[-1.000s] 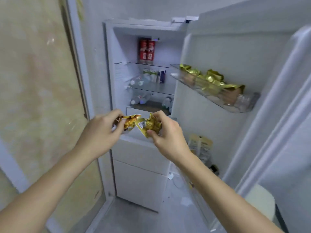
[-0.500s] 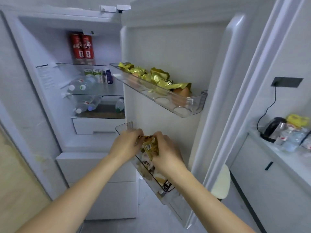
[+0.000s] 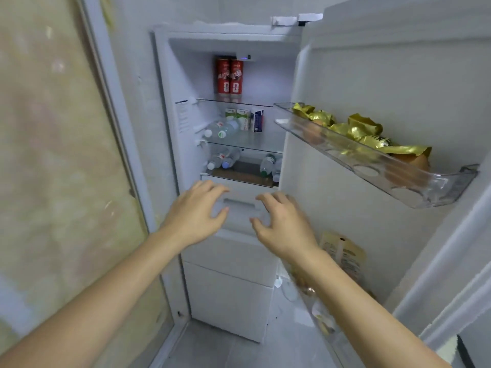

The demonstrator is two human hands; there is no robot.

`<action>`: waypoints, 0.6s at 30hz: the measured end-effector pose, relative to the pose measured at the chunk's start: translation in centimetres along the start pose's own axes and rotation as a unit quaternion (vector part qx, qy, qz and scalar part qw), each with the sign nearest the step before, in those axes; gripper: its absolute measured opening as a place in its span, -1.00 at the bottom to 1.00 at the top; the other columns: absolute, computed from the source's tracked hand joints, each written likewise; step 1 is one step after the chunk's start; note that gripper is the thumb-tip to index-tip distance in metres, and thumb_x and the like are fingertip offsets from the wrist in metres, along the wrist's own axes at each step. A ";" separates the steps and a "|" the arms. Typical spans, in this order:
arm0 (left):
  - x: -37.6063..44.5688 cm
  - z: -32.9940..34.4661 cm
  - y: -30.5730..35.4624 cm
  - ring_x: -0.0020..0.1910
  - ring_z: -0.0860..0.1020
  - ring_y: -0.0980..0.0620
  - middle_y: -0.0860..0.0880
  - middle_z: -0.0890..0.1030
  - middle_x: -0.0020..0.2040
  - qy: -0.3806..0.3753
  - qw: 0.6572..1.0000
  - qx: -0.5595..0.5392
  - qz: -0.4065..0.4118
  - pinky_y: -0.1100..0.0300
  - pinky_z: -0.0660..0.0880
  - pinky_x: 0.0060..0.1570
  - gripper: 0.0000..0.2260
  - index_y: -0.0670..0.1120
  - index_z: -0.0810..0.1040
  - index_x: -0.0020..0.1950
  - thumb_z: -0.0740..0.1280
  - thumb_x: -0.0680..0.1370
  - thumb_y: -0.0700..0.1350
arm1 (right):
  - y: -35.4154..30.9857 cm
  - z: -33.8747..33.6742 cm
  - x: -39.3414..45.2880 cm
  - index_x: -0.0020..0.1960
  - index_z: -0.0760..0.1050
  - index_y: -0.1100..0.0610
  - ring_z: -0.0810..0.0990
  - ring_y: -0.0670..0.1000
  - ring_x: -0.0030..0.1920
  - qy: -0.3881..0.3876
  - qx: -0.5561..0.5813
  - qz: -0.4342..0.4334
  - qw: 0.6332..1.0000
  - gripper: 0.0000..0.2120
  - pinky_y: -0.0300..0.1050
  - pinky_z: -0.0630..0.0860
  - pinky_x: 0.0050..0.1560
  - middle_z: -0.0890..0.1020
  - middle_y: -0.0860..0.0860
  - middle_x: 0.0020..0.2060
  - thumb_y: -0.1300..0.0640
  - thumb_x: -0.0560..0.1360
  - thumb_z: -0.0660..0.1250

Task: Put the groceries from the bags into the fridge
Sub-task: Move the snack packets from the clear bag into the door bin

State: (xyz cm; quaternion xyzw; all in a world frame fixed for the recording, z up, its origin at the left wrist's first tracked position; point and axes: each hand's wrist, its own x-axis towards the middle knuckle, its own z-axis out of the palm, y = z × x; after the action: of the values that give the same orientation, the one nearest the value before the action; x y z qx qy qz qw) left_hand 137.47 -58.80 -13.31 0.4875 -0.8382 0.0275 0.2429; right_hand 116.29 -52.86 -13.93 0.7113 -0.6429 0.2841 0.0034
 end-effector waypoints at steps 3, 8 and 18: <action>-5.5 -4.7 -5.1 0.29 0.49 -0.09 0.02 0.54 0.25 0.033 0.993 0.083 -0.076 -0.08 0.54 0.14 -0.53 0.05 0.50 0.41 0.27 0.51 0.13 | -5.1 2.1 2.0 0.45 0.44 0.01 0.42 0.10 0.34 -0.016 0.021 -0.086 0.996 -0.49 0.05 0.50 0.21 0.51 -0.01 0.32 -0.18 0.58 0.33; -19.7 -13.1 -8.8 0.32 0.47 -0.08 0.00 0.53 0.32 0.077 0.951 0.202 -0.223 -0.06 0.52 0.11 -0.49 0.05 0.48 0.44 0.26 0.51 0.16 | -17.2 6.3 0.8 0.41 0.49 0.02 0.47 0.12 0.27 -0.048 0.110 -0.249 0.961 -0.44 0.09 0.50 0.21 0.56 0.00 0.25 -0.28 0.54 0.28; -52.8 -25.4 -3.4 0.32 0.48 -0.02 0.04 0.52 0.34 0.159 0.804 0.308 -0.484 -0.05 0.55 0.13 -0.51 0.05 0.44 0.48 0.25 0.56 0.14 | -41.8 10.7 -17.3 0.36 0.51 0.03 0.52 0.08 0.21 -0.147 0.263 -0.539 0.786 -0.52 0.04 0.51 0.16 0.56 -0.05 0.16 -0.22 0.56 0.29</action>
State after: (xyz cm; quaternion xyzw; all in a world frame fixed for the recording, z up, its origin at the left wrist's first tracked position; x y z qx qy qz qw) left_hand 171.44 -10.91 -14.51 0.8678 -0.3906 0.2403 0.1913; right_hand 158.62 -33.79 -14.87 0.9487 -0.0478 0.2861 -0.1256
